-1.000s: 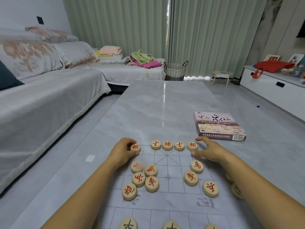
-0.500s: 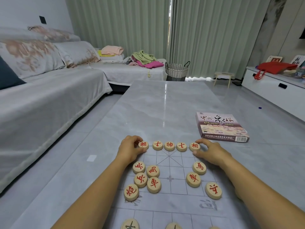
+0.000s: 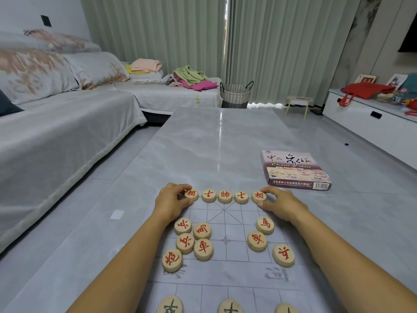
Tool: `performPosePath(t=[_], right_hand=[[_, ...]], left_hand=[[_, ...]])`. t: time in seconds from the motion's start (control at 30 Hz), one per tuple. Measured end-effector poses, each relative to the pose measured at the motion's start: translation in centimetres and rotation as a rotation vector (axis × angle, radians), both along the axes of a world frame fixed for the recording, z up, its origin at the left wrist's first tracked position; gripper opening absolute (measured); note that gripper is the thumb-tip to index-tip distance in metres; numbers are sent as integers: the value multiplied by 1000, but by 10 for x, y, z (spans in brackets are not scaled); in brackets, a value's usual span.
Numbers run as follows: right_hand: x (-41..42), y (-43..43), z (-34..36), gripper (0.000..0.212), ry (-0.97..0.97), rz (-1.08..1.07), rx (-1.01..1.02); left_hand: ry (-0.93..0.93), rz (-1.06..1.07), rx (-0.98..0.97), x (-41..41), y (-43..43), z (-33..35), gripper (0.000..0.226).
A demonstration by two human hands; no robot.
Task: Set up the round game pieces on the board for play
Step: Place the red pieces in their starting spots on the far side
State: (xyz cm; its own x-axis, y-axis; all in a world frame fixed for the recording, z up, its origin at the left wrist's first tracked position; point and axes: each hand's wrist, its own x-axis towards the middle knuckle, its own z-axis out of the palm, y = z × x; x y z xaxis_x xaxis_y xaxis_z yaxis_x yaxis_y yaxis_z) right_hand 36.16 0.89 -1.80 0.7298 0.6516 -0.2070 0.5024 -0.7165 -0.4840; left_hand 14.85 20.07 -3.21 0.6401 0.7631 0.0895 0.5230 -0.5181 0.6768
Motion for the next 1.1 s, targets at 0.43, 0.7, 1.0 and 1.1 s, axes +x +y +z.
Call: performPosePath(t=[0.43, 0.7, 1.0, 1.1], right_hand=[[-3, 0, 3, 45, -52, 19, -51], [-6, 0, 7, 48, -46, 27, -51], [-13, -35, 28, 37, 333, 41, 294], [-29, -46, 32, 30, 274, 291, 168]], left_hand=[[2, -7, 5, -1, 0, -1, 39], [12, -10, -9, -2, 0, 1, 50], [-88, -1, -255, -59, -18, 22, 24], [-125, -5, -292, -81, -32, 22, 14]])
